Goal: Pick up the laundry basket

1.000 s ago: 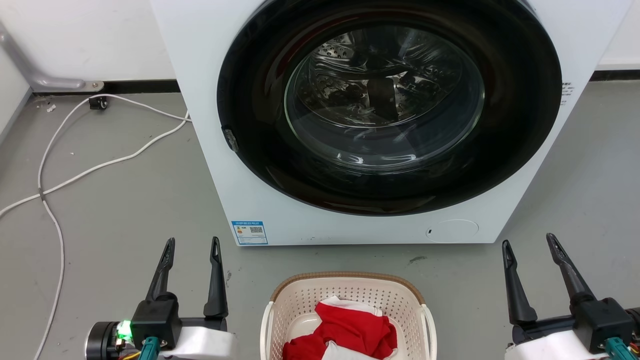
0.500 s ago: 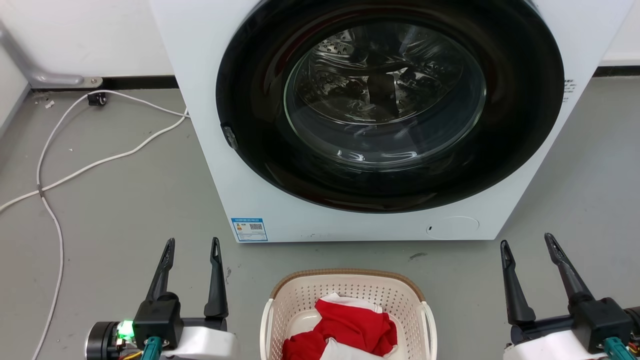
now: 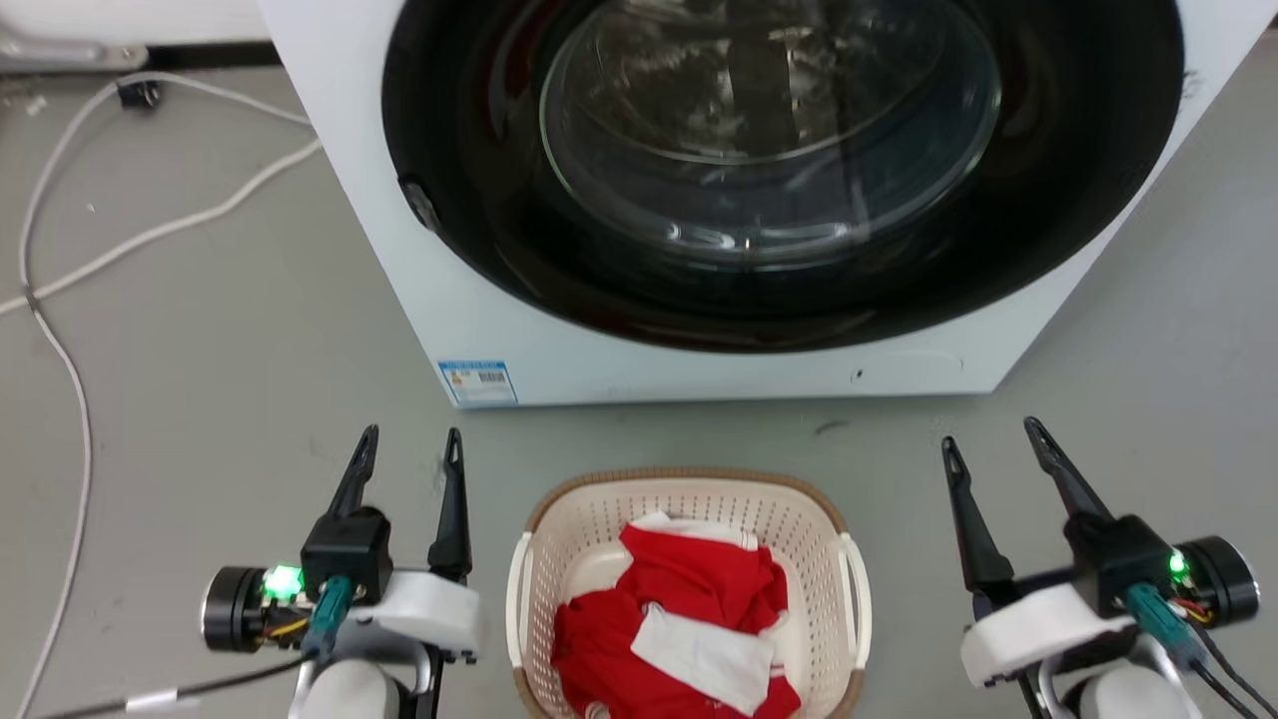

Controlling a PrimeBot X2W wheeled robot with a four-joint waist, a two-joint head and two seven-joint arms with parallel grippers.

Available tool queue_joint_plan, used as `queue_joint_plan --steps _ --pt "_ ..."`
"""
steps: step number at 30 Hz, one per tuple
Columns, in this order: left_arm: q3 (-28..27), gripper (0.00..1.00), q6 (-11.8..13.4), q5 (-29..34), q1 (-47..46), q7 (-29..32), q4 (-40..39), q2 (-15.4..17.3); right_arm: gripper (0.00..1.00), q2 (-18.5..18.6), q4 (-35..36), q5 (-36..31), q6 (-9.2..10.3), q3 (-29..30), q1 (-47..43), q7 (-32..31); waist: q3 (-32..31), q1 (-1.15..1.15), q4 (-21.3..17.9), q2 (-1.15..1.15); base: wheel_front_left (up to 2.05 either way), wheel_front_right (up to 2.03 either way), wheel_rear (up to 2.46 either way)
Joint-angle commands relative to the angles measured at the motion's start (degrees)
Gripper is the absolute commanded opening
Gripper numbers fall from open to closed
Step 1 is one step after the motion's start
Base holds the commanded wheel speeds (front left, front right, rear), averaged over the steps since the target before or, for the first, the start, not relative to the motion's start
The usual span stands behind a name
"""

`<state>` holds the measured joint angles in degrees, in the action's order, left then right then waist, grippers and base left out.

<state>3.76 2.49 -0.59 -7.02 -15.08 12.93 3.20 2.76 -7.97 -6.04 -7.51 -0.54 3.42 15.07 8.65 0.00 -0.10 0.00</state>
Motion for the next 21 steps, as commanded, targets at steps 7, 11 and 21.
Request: queue_joint_plan --steps 7,11,21 --pt "0.05 1.0 -1.78 -0.99 -7.88 -0.14 9.95 0.09 1.0 0.19 -9.24 -2.21 0.04 -0.74 7.83 0.16 8.97 0.0 -0.57 0.0 0.0 0.0 0.0" --pt "-0.2 1.0 -2.87 -1.48 -12.0 -0.15 16.84 0.11 1.0 0.17 -12.75 -2.08 0.04 -1.2 11.28 0.16 12.33 0.0 -0.94 0.0 0.0 0.0 0.0" --pt "0.52 1.0 -4.44 -1.16 -23.13 -0.14 32.11 0.5 1.0 0.14 -25.85 -3.83 0.04 -1.46 20.29 0.16 20.09 0.0 -1.83 0.0 0.0 0.0 0.0"
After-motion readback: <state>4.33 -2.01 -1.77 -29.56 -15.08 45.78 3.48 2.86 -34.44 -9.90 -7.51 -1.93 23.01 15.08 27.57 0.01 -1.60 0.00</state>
